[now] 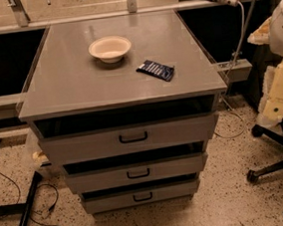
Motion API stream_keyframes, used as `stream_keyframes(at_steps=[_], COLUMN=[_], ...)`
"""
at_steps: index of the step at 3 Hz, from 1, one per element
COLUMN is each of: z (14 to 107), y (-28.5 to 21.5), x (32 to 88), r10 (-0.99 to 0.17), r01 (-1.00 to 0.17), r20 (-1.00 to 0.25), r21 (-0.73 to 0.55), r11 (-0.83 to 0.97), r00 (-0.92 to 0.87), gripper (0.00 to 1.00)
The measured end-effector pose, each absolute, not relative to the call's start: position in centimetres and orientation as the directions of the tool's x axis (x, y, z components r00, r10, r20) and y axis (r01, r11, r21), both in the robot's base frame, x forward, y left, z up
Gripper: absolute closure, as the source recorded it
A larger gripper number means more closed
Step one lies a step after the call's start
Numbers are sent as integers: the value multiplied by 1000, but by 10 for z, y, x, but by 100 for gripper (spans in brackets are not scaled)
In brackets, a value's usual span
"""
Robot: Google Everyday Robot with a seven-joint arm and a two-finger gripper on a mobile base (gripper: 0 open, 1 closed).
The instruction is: Open bottom drawer
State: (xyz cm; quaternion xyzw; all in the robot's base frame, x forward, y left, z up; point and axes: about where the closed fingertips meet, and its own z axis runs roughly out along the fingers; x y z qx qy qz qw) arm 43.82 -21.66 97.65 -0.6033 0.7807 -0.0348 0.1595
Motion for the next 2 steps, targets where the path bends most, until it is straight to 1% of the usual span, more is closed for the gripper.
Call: stream_keyframes(at_steps=[2], z=[970], y=[-214], x=[434], r10=[-950], r01=[-934], r20=[-229], r21=[-239], r11=[265], r00=[-211], gripper=[0])
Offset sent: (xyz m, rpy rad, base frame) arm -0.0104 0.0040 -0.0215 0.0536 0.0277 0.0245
